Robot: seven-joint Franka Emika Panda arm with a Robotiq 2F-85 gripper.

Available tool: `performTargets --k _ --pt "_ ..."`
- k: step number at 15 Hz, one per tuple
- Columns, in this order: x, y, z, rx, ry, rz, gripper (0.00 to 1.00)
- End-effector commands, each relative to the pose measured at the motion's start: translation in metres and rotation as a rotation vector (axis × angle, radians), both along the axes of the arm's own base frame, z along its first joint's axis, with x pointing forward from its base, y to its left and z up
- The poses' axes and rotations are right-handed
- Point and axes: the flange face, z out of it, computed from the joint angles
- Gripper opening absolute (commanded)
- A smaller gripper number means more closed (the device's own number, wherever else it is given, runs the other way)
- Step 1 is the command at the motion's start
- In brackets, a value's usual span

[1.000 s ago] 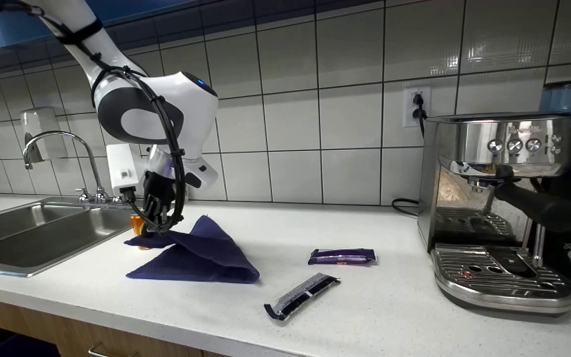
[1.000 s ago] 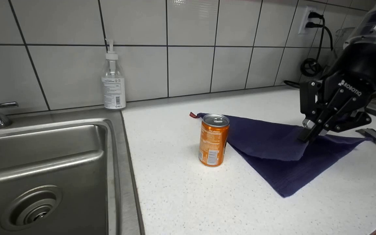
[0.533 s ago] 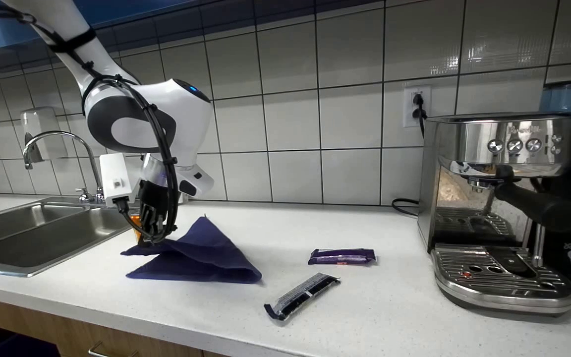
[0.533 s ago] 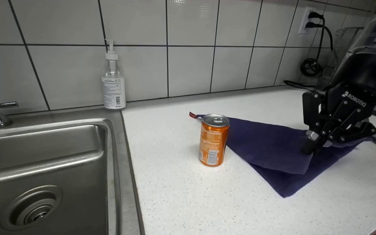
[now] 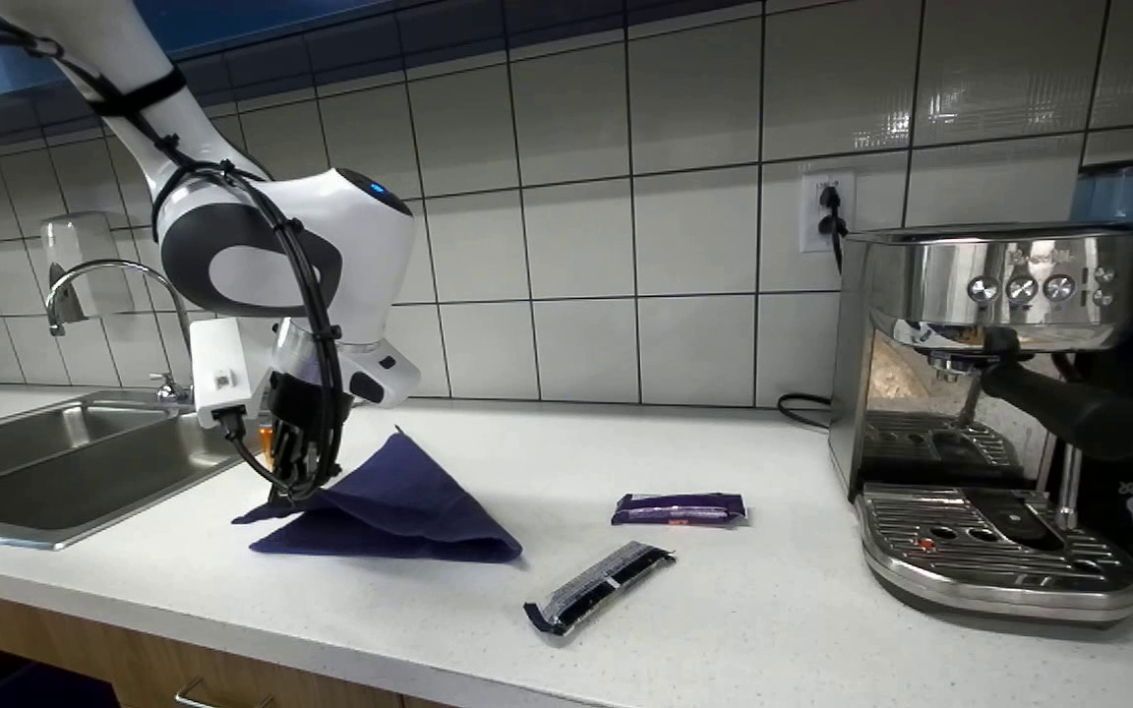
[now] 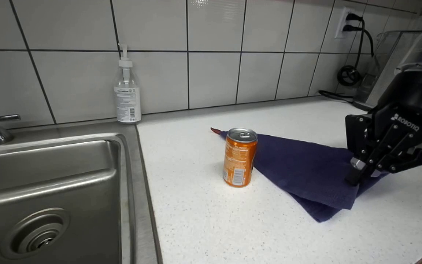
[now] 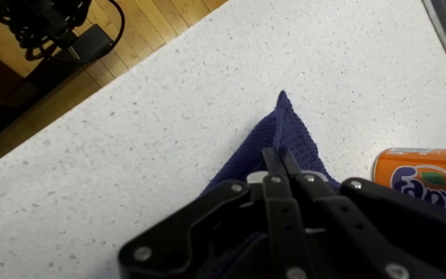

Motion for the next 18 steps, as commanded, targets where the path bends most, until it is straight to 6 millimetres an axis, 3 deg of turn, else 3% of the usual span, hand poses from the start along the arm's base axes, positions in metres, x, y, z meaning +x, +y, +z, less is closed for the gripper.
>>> performTargets --k 1,2,3,4,7,15,18 --pt "-0.009 0.007 0.003 -0.023 -0.009 -0.019 0.00" --pt "-0.009 0.008 0.001 -0.030 -0.009 -0.018 0.00" --pt "-0.010 0.010 -0.001 -0.039 -0.009 -0.017 0.07" --pt "-0.011 0.011 -0.003 -0.046 -0.007 -0.015 0.25" --pt "-0.013 0.015 -0.005 -0.063 -0.009 -0.012 0.39" --pt "-0.009 0.017 0.000 -0.070 -0.017 -0.024 0.98" --pt "-0.008 0.014 0.001 -0.075 -0.023 -0.029 1.00"
